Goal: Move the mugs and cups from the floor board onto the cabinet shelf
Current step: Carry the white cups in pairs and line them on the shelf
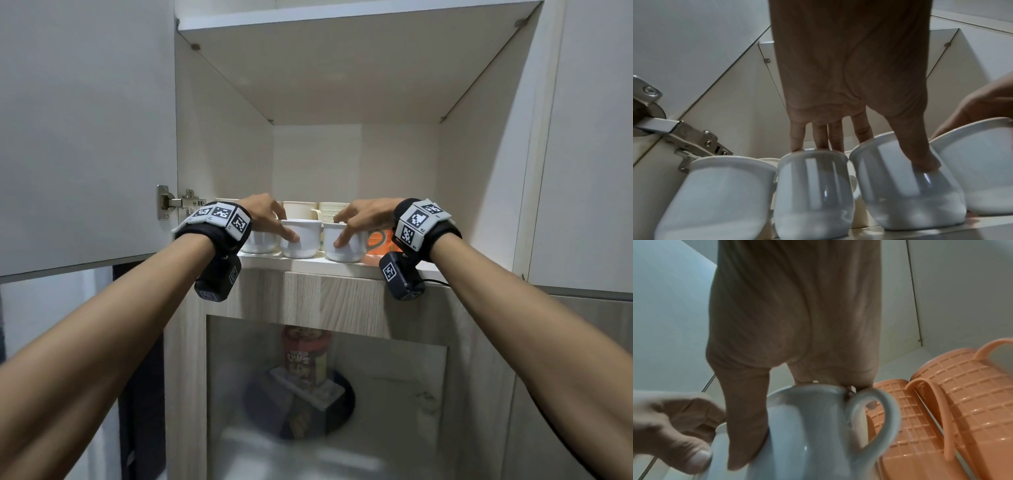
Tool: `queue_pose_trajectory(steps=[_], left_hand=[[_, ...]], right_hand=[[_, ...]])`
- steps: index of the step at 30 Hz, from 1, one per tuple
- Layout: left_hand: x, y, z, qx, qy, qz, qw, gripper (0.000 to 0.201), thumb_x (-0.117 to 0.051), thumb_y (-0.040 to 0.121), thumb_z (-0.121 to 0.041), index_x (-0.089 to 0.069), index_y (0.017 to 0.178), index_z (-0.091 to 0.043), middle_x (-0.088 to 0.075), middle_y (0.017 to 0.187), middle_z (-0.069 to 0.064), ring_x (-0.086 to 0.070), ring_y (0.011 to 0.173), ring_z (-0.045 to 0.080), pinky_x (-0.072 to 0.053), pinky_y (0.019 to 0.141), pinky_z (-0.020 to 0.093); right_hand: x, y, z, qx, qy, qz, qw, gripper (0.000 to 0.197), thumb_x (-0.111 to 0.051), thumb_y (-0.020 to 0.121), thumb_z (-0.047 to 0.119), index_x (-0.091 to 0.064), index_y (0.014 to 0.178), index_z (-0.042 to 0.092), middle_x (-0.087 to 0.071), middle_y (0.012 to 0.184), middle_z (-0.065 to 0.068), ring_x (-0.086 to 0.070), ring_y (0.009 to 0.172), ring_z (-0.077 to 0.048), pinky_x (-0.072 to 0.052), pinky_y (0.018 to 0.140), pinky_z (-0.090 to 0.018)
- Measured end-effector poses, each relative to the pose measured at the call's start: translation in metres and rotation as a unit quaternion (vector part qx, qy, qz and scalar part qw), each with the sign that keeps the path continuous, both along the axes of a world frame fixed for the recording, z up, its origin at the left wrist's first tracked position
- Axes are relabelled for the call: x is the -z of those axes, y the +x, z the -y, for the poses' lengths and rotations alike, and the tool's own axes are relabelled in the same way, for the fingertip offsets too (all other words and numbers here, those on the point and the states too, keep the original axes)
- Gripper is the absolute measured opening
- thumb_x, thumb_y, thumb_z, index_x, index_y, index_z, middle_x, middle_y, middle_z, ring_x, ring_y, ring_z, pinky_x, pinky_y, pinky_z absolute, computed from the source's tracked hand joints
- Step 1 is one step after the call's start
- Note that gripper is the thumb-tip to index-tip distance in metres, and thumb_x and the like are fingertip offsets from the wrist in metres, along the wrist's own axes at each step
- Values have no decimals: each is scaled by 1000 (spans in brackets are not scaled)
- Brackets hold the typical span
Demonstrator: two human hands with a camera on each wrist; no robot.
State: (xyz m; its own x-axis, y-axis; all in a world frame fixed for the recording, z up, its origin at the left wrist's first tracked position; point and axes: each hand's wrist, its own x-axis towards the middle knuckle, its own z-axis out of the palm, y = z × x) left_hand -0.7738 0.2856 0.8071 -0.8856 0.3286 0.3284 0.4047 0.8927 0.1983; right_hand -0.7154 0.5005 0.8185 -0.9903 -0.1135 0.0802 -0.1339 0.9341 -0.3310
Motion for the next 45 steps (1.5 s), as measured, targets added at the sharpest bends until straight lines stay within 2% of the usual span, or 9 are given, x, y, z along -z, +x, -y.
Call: queue_pose_trajectory(steps=[3, 6, 9, 13, 18, 31, 35, 39, 45], left_hand=[[2, 1, -1, -10, 12, -3, 1000, 56, -75, 69, -56, -66, 109, -18, -64, 122, 7, -58, 105, 25, -44, 87, 31], [4, 4, -1, -23, 17, -22, 999, 70, -74, 68, -59, -62, 124, -19, -63, 128, 5, -58, 117, 27, -45, 96, 34], [7, 8, -2, -20, 30, -26, 999, 72, -74, 69, -59, -61, 126, -18, -63, 130, 5, -58, 118, 27, -46, 98, 35], [11, 12, -4, -20, 45, -32, 998, 72, -74, 70, -57, -60, 128, -17, -62, 131, 8, -57, 120, 28, -46, 99, 36], [14, 13, -6, -21, 54, -39, 998, 71, -74, 71, -56, -59, 128, -17, -60, 133, 8, -56, 122, 29, -44, 102, 39], [22, 11, -8, -35, 46, -69, 996, 70, -72, 70, -60, -61, 127, -20, -63, 130, 5, -57, 120, 26, -45, 101, 36], [25, 11, -8, -29, 23, -97, 995, 64, -69, 76, -57, -58, 130, -26, -60, 133, 2, -55, 122, 25, -42, 102, 35], [29, 10, -11, -11, -27, -122, 992, 57, -61, 82, -57, -53, 134, -35, -63, 128, 0, -57, 118, 24, -38, 107, 43], [36, 15, -10, -6, -23, -117, 993, 58, -58, 87, -52, -42, 141, -37, -63, 128, 4, -55, 121, 28, -34, 110, 45]], right_hand=[[1, 1, -3, 18, 9, -23, 1000, 78, -76, 78, 36, -42, 143, 11, -50, 143, -6, -51, 127, -27, -39, 104, -31], [1, 3, -5, 49, 52, -80, 994, 83, -77, 72, 48, -46, 140, 11, -54, 137, -4, -52, 123, -25, -41, 101, -32], [-1, 5, -6, 55, 70, -88, 992, 74, -78, 72, 47, -57, 128, 5, -61, 128, -11, -58, 117, -29, -47, 102, -39], [-3, 4, -14, 44, 58, -57, 996, 81, -78, 74, 44, -46, 140, 10, -51, 142, -3, -50, 128, -24, -37, 107, -31], [-2, -2, -20, 30, 52, -38, 997, 84, -76, 76, 40, -37, 146, 16, -41, 151, 0, -39, 137, -23, -29, 113, -34], [11, -10, -16, 47, 43, -90, 994, 84, -78, 72, 46, -44, 140, 11, -53, 139, -4, -52, 123, -25, -41, 103, -33], [13, -9, -14, 28, 49, -92, 994, 85, -77, 75, 40, -35, 147, 24, -45, 147, 0, -47, 130, -25, -39, 108, -36], [14, -7, -9, -16, 87, -91, 992, 62, -69, 83, 32, -46, 140, 40, -63, 123, -1, -59, 110, -23, -47, 93, -31], [16, -1, -7, -15, 101, -89, 991, 50, -66, 87, 29, -54, 135, 30, -63, 106, 0, -59, 103, -22, -39, 81, -25]])
